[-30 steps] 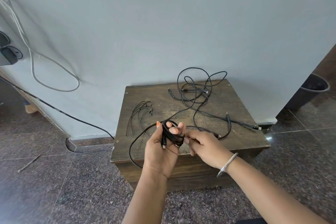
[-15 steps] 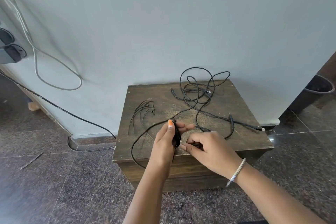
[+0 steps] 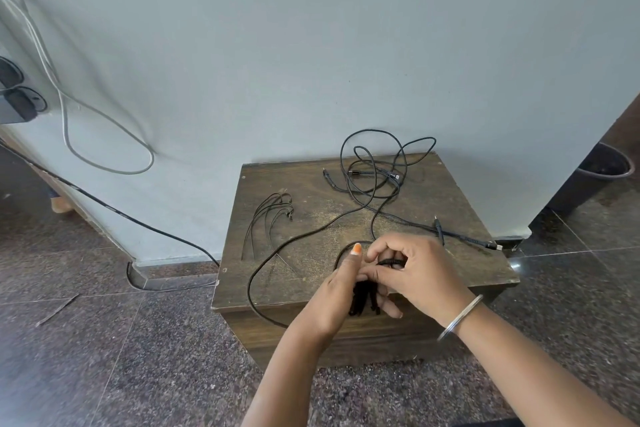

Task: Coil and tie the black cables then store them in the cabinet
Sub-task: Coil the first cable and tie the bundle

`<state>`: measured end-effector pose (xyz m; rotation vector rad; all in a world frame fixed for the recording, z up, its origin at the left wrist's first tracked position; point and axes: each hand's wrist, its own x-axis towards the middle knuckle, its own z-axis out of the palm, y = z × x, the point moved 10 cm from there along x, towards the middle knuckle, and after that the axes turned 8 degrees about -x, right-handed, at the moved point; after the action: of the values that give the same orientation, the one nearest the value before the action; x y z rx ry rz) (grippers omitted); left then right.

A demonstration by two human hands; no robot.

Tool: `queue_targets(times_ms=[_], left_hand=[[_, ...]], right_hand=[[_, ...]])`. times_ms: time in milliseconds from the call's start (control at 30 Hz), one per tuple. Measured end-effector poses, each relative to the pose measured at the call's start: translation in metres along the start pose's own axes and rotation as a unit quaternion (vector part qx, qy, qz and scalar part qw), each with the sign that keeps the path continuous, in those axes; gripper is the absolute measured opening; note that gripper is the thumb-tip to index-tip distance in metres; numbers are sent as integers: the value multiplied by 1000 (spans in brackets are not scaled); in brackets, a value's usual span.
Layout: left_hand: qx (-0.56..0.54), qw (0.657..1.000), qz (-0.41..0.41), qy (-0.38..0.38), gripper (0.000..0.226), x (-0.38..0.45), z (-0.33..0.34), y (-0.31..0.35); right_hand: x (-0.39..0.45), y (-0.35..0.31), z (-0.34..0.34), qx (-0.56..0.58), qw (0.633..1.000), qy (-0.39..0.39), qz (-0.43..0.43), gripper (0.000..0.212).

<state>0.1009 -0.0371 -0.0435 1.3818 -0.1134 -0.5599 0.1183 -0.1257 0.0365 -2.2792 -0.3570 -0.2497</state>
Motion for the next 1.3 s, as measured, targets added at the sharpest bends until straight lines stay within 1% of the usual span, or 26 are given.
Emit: queue_targets(times_ms=[67, 133, 300, 367, 400, 467, 500, 533, 633, 700, 767, 833, 933, 1033, 1133, 1233, 1300], left_hand=[[-48, 998, -22, -17, 70, 0, 4, -2], [-100, 995, -23, -15, 67, 2, 3, -3], [-215, 977, -1, -6, 61, 2, 3, 3], [-269, 963, 1, -9, 59, 2, 4, 6], [-293, 956, 0, -8, 57, 2, 3, 6], [-334, 943, -1, 7, 53, 2, 1, 5], [-352, 936, 3, 22, 51, 2, -3, 5], [-374, 926, 8, 42, 50, 2, -7, 5], [-421, 899, 23, 117, 48, 0, -27, 2], [-404, 899, 28, 166, 47, -1, -40, -2], [-369, 909, 24, 192, 49, 0, -46, -6], [-318, 928, 30, 192, 54, 2, -48, -6], [-195, 961, 49, 190, 53, 4, -49, -1], [-153, 970, 51, 181, 52, 5, -49, 1], [-129, 977, 48, 163, 56, 5, -44, 3], [-102, 982, 57, 147, 51, 4, -35, 6], [-72, 984, 64, 152, 47, 2, -33, 9]], right_hand=[[3, 6, -3, 59, 998, 16, 22, 22], [5, 10, -2, 116, 993, 14, 30, 26], [6, 15, 6, 136, 990, 31, 36, 15], [4, 23, 13, 167, 983, 28, 72, 20], [2, 27, 20, 203, 974, 15, 103, 25], [-5, 32, 41, 308, 935, -33, 175, 33], [-8, 31, 49, 345, 916, -53, 198, 35], [-10, 30, 55, 357, 908, -66, 209, 37], [-14, 25, 66, 323, 918, -94, 210, 40], [-18, 24, 71, 285, 927, -110, 217, 32], [-19, 20, 73, 241, 940, -124, 208, 25], [-14, 12, 68, 187, 960, -126, 168, 27], [-7, 7, 57, 89, 984, -101, 116, 30], [-3, 5, 51, -1, 992, -94, 84, 28], [-2, 4, 43, -78, 993, -59, 63, 23], [-1, 2, 35, -133, 990, -12, 49, 15], [0, 4, 35, -149, 988, -1, 47, 15]])
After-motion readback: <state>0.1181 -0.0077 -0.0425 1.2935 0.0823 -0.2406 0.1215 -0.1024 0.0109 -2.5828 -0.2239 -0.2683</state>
